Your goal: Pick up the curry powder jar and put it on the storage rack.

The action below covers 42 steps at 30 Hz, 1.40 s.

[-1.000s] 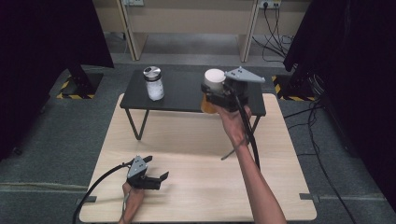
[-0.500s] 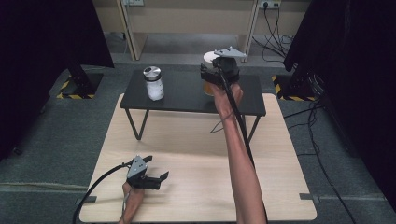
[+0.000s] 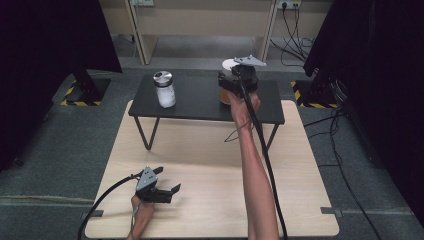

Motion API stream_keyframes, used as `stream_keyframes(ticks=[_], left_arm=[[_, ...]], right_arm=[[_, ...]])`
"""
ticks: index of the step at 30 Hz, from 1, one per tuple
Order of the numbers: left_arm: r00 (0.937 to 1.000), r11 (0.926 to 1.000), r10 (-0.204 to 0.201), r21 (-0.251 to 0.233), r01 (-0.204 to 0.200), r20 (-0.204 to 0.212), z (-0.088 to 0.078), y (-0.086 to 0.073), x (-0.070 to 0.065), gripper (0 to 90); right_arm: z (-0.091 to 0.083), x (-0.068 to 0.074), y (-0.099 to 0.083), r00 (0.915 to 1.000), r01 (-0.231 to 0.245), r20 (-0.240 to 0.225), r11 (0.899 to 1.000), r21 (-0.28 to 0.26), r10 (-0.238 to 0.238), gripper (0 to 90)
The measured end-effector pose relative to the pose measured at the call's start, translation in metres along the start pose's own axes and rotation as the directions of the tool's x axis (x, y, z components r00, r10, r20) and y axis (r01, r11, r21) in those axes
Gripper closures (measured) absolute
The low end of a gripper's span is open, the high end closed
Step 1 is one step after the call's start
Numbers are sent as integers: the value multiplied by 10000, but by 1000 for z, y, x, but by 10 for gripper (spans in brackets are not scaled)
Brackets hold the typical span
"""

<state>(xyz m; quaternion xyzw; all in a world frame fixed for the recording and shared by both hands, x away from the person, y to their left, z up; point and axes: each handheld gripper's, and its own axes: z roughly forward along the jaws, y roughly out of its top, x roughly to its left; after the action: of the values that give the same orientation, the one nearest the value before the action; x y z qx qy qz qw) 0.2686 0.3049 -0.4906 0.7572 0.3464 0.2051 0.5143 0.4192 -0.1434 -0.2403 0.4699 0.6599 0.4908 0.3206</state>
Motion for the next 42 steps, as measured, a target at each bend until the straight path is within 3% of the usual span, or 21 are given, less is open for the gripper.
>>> stream_keyframes(ticks=[3, 9, 10, 11, 12, 16, 19, 23, 29, 32, 35, 42], left_arm=[[10000, 10000, -4, 0, 4, -5, 0, 0, 0, 19], [10000, 10000, -3, 1, 3, -10, 0, 0, 0, 19], [10000, 10000, 0, -3, 0, -8, 0, 0, 0, 19], [10000, 10000, 0, -3, 0, -8, 0, 0, 0, 19], [10000, 10000, 20, -14, -20, -9, 0, 0, 0, 19], [10000, 10000, 14, -14, -14, -19, 0, 0, -1, 19], [10000, 10000, 39, -18, -39, -9, 0, 0, -1, 19], [10000, 10000, 15, -2, -15, -11, 0, 0, -1, 19], [10000, 10000, 7, 5, -7, -15, 0, 0, 0, 19], [10000, 10000, -6, 6, 6, -13, 0, 0, 0, 19], [10000, 10000, 8, 24, -8, -10, 0, 0, 0, 19], [10000, 10000, 29, 20, -29, -11, 0, 0, -1, 20]], right_arm=[[3, 0, -1, 10000, 8, 40, 9999, 105, -8, 346], [1, -5, -12, 9998, 119, -174, 9997, -228, -123, 319], [0, -7, -10, 9997, 2, -227, 9998, -176, -6, 197], [0, -7, -10, 9997, 2, -227, 9998, -176, -6, 197], [0, -8, -7, 9998, -116, -176, 9999, 4, 116, 88], [-6, -7, -9, 9999, -152, 57, 9999, -66, 152, 2], [-13, -10, -12, 9999, -131, -83, 9996, -234, 129, 2], [-27, -17, -11, 9972, 428, -595, 9987, -282, -444, 2], [-47, -27, -12, 9928, 260, -1157, 9988, -404, -305, 2], [-57, -35, -18, 9861, -116, -1660, 9983, -567, 20, 2], [-65, -37, -22, 9835, -216, -1804, 9981, -581, 108, 2], [-81, -44, -40, 9713, -172, -2380, 9973, -720, -4, 2]])
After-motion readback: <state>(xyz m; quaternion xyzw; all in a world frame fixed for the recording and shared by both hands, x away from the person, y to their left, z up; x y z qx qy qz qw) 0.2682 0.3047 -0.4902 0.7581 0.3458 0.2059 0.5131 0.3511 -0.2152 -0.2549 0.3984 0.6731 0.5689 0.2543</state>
